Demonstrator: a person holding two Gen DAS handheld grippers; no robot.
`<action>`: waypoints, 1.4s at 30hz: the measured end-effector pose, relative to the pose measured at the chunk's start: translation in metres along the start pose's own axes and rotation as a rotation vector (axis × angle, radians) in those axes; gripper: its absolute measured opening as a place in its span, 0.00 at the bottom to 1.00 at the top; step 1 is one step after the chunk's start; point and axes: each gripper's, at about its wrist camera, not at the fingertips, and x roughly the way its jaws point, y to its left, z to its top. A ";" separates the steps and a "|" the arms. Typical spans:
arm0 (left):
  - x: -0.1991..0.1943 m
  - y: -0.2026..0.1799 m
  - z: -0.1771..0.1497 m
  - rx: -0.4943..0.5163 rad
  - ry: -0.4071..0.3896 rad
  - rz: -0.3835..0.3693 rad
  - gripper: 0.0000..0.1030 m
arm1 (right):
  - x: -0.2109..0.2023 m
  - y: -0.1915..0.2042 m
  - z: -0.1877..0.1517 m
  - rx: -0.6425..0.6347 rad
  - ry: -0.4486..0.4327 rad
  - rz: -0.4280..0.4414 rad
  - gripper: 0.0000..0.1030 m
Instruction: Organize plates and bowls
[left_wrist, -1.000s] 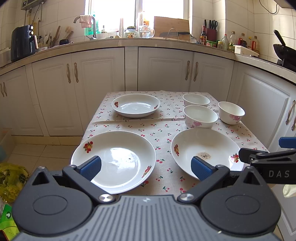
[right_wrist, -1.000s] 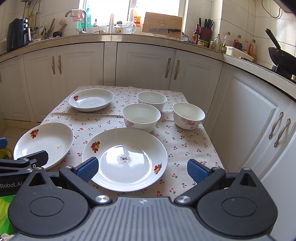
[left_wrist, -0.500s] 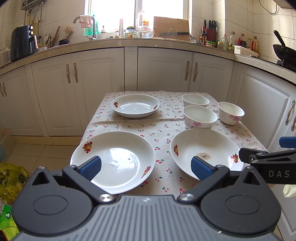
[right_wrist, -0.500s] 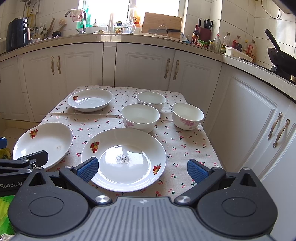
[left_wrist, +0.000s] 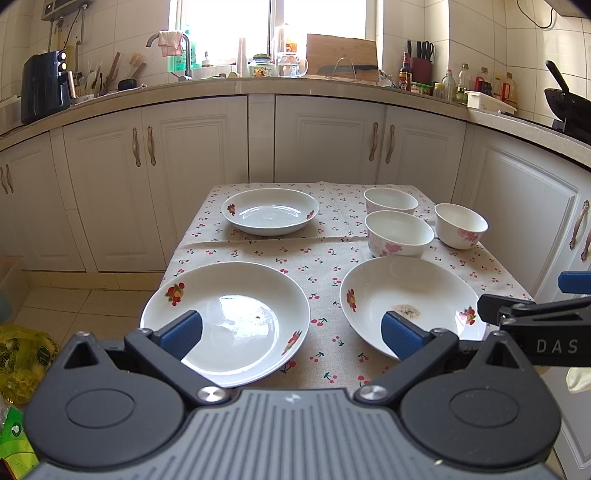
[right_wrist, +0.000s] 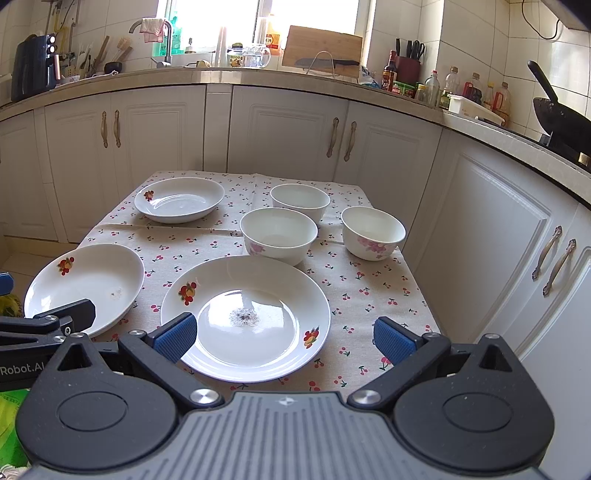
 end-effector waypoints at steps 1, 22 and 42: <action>0.000 0.000 0.000 0.001 0.000 0.000 0.99 | 0.000 0.000 0.000 0.000 -0.001 0.001 1.00; 0.002 0.004 0.001 -0.005 0.003 -0.011 0.99 | 0.001 0.002 0.001 -0.007 0.004 -0.007 1.00; 0.020 0.018 0.007 0.011 -0.010 -0.050 0.99 | 0.018 0.011 0.020 -0.066 0.008 0.046 1.00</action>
